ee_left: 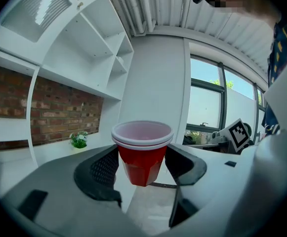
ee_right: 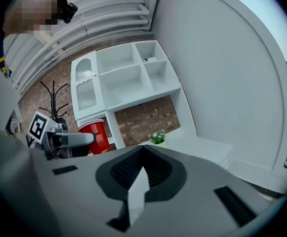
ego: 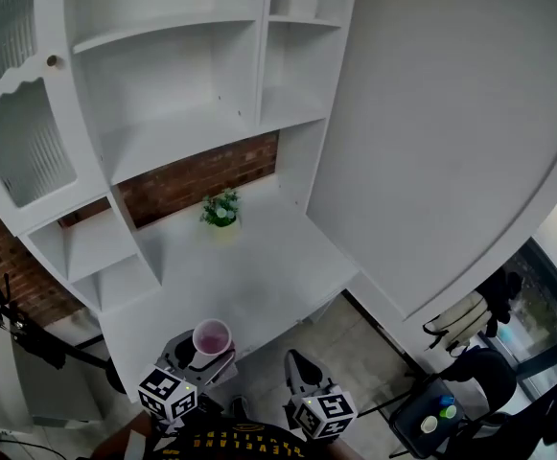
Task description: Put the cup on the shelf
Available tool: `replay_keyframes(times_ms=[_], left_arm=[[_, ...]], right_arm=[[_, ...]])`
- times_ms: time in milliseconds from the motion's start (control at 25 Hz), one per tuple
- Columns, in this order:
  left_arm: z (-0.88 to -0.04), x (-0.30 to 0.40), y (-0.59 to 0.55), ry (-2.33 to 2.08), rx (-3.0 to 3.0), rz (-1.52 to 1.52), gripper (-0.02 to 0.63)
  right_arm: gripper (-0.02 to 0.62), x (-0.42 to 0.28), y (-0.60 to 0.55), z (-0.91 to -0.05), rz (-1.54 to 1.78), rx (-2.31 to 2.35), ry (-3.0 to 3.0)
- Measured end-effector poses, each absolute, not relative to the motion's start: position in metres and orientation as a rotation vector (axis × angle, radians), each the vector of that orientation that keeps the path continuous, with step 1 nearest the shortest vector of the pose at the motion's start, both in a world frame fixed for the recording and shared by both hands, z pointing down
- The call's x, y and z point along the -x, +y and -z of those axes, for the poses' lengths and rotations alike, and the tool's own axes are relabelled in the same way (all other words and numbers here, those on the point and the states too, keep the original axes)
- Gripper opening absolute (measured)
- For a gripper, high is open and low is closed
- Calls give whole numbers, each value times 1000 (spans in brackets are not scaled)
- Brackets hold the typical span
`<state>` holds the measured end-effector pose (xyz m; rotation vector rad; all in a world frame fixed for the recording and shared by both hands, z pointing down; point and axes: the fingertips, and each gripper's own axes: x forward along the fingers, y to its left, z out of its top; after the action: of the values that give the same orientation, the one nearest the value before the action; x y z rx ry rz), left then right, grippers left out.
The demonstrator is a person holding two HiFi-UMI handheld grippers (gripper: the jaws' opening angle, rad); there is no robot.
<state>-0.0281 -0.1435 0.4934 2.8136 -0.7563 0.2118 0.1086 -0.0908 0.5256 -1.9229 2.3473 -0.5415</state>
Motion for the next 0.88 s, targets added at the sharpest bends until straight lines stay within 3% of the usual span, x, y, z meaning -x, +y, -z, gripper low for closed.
replay_keyframes(times_ms=[880], left_arm=[[-363,97,-319,-933,-3107,80,295]], right_arm=[[-6,-78,-233,-424,163,1933,2498]])
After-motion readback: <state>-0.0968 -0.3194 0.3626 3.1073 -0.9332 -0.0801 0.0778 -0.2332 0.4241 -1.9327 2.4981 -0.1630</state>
